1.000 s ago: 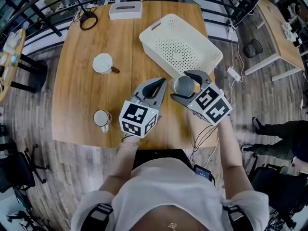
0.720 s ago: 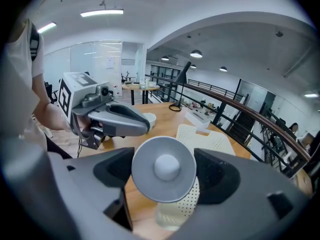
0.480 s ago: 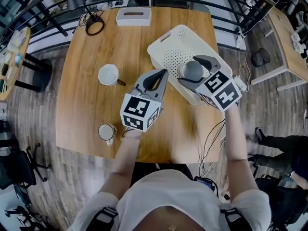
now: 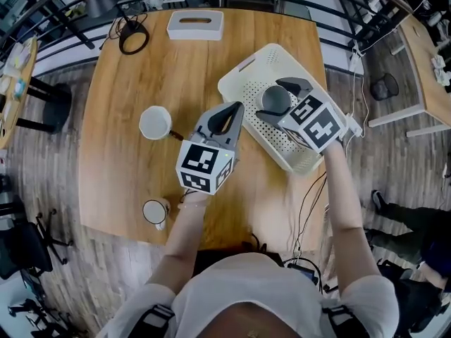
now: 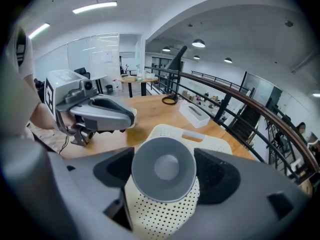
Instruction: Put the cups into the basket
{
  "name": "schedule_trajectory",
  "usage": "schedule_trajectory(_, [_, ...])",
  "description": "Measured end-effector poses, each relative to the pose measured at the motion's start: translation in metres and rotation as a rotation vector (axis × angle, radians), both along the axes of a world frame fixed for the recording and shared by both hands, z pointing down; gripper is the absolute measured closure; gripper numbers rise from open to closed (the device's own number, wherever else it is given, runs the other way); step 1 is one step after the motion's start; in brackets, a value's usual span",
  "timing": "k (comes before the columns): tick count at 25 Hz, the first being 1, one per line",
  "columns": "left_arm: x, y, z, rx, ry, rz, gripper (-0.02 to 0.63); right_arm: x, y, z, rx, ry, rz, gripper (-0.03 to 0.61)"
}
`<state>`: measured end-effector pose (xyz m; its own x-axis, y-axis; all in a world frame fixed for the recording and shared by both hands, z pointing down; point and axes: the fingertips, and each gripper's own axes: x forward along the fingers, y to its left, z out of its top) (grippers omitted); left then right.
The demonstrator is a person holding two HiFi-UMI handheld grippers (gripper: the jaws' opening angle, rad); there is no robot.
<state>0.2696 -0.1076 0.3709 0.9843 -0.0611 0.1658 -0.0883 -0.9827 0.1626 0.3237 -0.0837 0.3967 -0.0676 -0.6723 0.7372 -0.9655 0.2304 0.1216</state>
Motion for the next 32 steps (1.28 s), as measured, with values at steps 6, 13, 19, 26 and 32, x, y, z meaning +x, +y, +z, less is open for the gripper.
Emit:
schedule_trajectory(6, [0.003, -0.009, 0.03, -0.006, -0.035, -0.003, 0.606, 0.009, -0.018, 0.048, -0.096, -0.033, -0.027, 0.199])
schedule_trajectory(13, [-0.001, -0.027, 0.059, -0.051, -0.038, -0.029, 0.606, 0.016, -0.028, 0.095, -0.189, -0.058, -0.057, 0.199])
schedule_trajectory(19, [-0.003, -0.034, 0.084, -0.067, -0.074, -0.053, 0.606, 0.014, -0.031, 0.124, -0.245, -0.06, -0.079, 0.199])
schedule_trajectory(26, [-0.005, -0.035, 0.099, -0.091, -0.095, -0.063, 0.606, 0.009, -0.036, 0.136, -0.262, -0.073, -0.106, 0.199])
schedule_trajectory(32, [-0.006, -0.03, 0.106, -0.104, -0.101, -0.062, 0.606, 0.006, -0.04, 0.139, -0.259, -0.084, -0.119, 0.199])
